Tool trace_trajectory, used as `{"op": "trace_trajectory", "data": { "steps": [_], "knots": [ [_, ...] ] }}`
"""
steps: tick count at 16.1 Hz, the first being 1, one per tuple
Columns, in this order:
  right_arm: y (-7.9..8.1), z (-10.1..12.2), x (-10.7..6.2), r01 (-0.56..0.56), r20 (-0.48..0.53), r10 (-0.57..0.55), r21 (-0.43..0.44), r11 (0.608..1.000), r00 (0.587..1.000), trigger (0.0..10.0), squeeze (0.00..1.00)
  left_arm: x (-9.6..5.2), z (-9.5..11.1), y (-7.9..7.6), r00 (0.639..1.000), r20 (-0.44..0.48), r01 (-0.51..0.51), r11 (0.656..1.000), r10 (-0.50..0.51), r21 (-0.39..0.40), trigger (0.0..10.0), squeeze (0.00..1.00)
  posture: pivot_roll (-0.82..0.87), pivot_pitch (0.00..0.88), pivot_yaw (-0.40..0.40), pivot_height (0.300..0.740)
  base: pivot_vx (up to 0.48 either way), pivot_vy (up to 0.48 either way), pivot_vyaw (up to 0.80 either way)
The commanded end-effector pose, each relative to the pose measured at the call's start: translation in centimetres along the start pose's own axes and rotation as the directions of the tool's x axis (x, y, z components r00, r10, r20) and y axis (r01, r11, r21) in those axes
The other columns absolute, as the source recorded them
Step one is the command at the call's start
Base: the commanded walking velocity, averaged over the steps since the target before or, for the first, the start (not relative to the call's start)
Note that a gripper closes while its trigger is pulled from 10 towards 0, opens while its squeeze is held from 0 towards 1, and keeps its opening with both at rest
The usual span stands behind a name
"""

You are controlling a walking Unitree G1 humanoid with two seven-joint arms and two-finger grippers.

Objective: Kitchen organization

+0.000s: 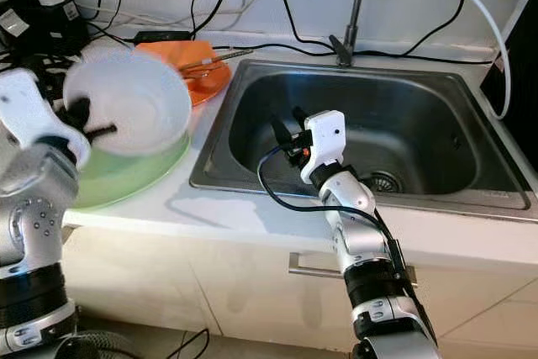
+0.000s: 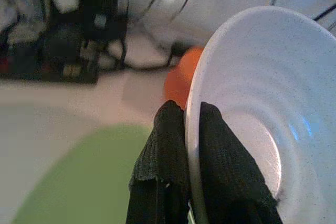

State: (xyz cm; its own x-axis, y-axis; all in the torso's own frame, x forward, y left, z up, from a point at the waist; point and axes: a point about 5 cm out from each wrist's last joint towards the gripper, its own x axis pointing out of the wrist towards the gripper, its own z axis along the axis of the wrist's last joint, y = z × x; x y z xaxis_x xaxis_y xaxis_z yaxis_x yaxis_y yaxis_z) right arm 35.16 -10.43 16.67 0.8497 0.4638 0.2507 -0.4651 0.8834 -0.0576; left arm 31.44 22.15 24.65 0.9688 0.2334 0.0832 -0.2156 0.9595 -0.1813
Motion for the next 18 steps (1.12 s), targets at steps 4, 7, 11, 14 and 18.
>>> {"op": "trace_trajectory", "data": {
  "steps": [4, 7, 11, 14, 18],
  "knots": [
    [-0.2, 0.5, 0.3, 0.009, 0.017, -0.009, -0.003, 1.000, 1.000, 10.0, 0.00, -0.1, 2.9, -2.4, 0.977, 0.180, 0.113, 0.994, -0.110, -0.004, 10.0, 0.00, 0.12, 0.021, 0.021, 0.740, 0.000, 0.000, 0.00],
    [-0.2, 0.5, 0.4, 0.007, 0.012, -0.007, 0.004, 1.000, 1.000, 10.0, 0.00, -0.1, 1.5, -5.2, 0.962, 0.165, 0.219, 0.976, -0.218, 0.013, 10.0, 0.00, 0.11, 0.016, 0.022, 0.740, 0.000, 0.000, 0.00],
    [0.1, 1.1, 0.5, -0.042, 0.042, 0.038, 0.108, 0.993, 0.998, 10.0, 0.00, -0.5, 0.0, -9.0, 0.925, 0.158, 0.349, 0.937, -0.346, 0.004, 10.0, 0.00, 0.10, 0.013, 0.023, 0.740, 0.000, 0.000, 0.00],
    [-0.1, 1.3, 0.2, -0.066, 0.047, 0.061, 0.114, 0.991, 0.997, 10.0, 0.00, -0.6, -0.4, -9.8, 0.913, 0.160, 0.375, 0.926, -0.376, 0.039, 10.0, 0.00, 0.09, 0.013, 0.026, 0.740, 0.000, 0.000, 0.00],
    [-0.8, 0.8, -0.5, -0.086, 0.009, 0.085, 0.106, 0.991, 0.996, 10.0, 0.00, -0.1, 1.1, -8.8, 0.914, 0.240, 0.324, 0.944, -0.327, 0.053, 10.0, 0.00, 0.10, 0.013, 0.025, 0.740, 0.000, 0.000, 0.00]
  ]
}}
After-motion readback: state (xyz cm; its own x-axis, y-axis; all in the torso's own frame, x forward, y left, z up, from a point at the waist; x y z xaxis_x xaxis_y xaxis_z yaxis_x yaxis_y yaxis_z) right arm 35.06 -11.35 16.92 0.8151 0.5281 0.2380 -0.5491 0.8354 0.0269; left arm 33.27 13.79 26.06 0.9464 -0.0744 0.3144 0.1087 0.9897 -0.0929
